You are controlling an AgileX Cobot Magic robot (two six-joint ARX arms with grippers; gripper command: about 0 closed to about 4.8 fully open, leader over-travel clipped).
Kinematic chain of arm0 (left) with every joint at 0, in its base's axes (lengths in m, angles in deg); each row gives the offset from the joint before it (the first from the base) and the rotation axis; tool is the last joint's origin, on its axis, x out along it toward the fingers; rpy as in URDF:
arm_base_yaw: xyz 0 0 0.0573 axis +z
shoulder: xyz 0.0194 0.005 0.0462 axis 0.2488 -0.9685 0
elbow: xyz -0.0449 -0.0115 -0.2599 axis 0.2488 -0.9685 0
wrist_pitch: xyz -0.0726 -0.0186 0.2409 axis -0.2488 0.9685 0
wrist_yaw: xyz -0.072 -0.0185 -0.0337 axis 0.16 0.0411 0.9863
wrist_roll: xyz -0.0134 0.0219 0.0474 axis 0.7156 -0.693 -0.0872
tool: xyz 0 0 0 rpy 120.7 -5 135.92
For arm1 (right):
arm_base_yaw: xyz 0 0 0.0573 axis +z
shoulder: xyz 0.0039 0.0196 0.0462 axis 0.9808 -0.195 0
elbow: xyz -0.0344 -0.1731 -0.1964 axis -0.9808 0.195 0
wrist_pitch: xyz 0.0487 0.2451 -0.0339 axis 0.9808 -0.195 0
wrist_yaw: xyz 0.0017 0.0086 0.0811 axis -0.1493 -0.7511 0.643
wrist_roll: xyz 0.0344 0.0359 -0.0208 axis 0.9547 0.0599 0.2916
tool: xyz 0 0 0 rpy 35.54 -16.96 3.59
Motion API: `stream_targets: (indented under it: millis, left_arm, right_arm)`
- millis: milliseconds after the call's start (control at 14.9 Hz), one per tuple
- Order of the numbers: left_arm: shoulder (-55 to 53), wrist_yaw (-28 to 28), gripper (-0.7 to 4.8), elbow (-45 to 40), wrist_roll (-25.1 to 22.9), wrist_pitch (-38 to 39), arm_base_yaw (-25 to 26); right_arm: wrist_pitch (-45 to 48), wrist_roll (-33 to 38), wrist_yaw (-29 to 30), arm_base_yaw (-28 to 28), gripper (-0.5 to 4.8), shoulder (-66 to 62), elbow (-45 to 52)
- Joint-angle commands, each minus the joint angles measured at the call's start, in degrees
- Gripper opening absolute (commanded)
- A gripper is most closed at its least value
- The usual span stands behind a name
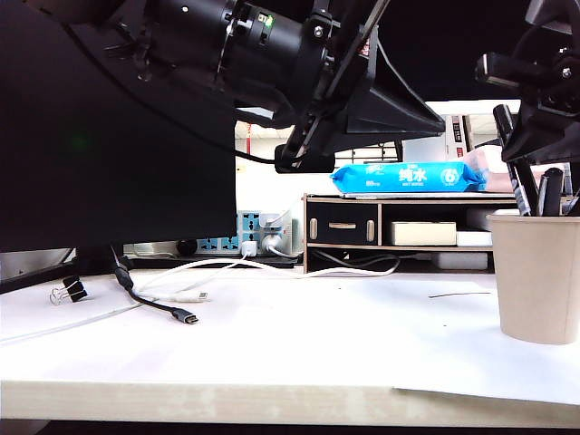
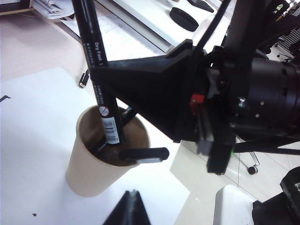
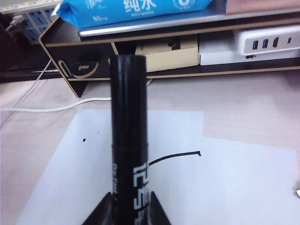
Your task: Pick up the marker and insert it into the paper cup.
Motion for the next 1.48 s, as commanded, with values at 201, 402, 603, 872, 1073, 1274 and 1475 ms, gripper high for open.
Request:
stream_targets:
  millis: [201, 402, 603, 872, 1073, 1274, 1475]
  left_arm:
    - [0.0, 0.3, -0.04, 0.1, -0.1, -1.3, -0.1]
    - [0.0, 0.3, -0.04, 0.1, -0.1, -1.3, -0.1]
    - [0.0, 0.3, -0.04, 0.1, -0.1, -1.4, -0.1]
    - [0.0, 0.3, -0.04, 0.1, -0.1, -1.4, -0.1]
    - [0.1, 0.3, -0.04, 0.1, -0.1, -1.4, 0.0]
    - [0.1, 0.3, -0.04, 0.1, -0.1, -1.3, 0.0]
    - [0.1, 0.5, -0.04, 0.1, -0.1, -1.1, 0.0]
  right_arm:
    - [1.0, 0.1, -0.1, 0.1, 1.22, 0.1, -0.3]
    - [1.2, 0.1, -0.1, 0.1, 1.22, 0.1, -0.3]
    - [1.4, 0.2, -0.1, 0.1, 1.22, 0.2, -0.3]
    - [1.4, 1.2, 0.4, 0.1, 1.17, 0.4, -0.3]
    - [1.0, 1.6, 3.3, 0.1, 1.17, 3.0, -0.3]
    - [1.0, 0.7, 2.5, 0.1, 1.17, 9.2, -0.5]
    - [-0.2, 0.7, 2.5, 0.1, 1.17, 13.0, -0.5]
